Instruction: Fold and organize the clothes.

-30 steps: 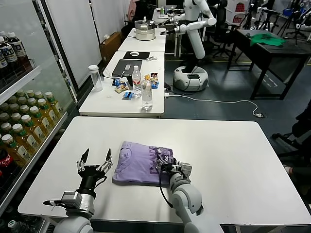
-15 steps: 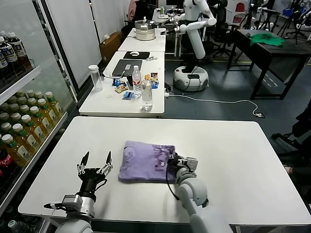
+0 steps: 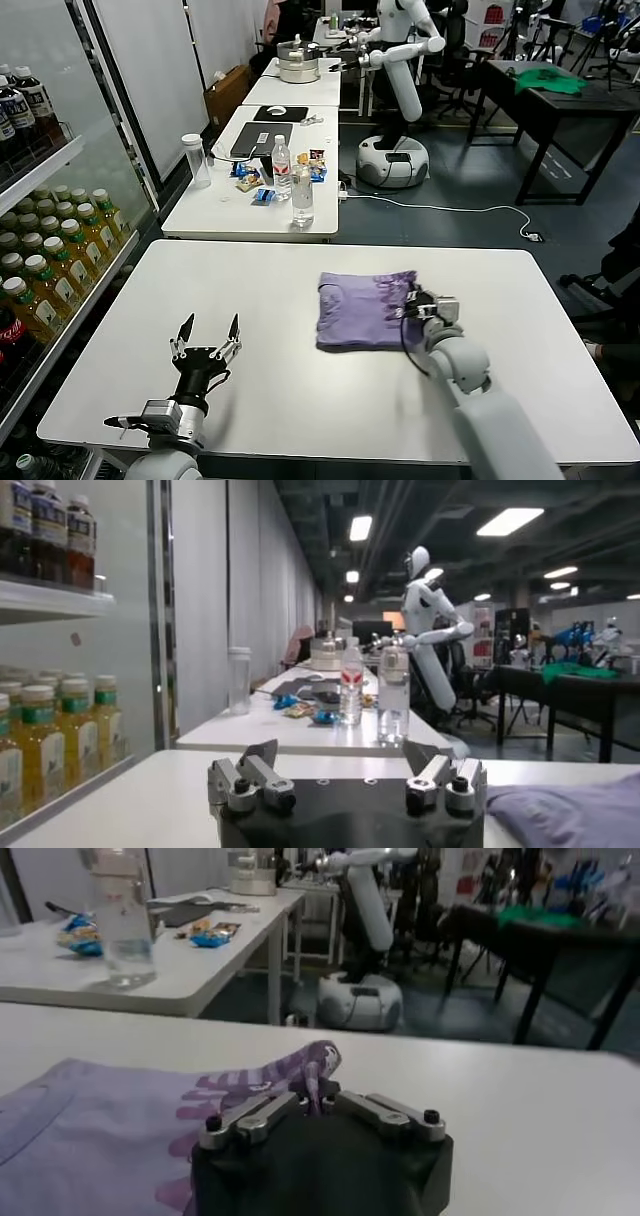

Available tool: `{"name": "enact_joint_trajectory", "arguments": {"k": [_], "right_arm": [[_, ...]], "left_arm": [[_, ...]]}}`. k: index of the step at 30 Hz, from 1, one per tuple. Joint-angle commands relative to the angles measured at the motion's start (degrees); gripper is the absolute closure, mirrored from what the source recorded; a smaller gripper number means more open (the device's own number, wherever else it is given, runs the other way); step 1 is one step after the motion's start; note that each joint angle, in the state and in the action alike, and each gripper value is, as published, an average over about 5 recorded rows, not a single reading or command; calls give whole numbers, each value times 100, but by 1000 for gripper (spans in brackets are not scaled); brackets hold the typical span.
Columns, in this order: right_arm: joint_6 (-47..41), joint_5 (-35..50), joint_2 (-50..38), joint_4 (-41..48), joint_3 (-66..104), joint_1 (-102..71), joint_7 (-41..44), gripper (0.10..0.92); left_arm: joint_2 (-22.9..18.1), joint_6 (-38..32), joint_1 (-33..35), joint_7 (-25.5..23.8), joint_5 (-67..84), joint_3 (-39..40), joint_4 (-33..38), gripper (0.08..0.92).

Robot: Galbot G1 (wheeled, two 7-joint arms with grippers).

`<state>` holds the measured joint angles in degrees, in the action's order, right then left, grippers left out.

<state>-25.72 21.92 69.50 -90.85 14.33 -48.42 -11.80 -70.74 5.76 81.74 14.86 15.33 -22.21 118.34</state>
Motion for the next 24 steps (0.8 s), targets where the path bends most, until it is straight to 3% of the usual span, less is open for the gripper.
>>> {"name": "enact_joint_trajectory", "arguments": {"k": [1, 10, 24], "right_arm": [[694, -934, -697, 369, 346, 117, 624, 881], [1783, -1318, -582, -482, 1013, -1015, 391, 655], [1248, -377, -790, -2624, 2508, -3239, 700, 261]], "left_arm": [[-18, 7, -38, -21, -22, 82, -50, 177], [-32, 18, -49, -121, -18, 163, -9, 177], [-50, -10, -18, -241, 32, 310, 158, 177]]}}
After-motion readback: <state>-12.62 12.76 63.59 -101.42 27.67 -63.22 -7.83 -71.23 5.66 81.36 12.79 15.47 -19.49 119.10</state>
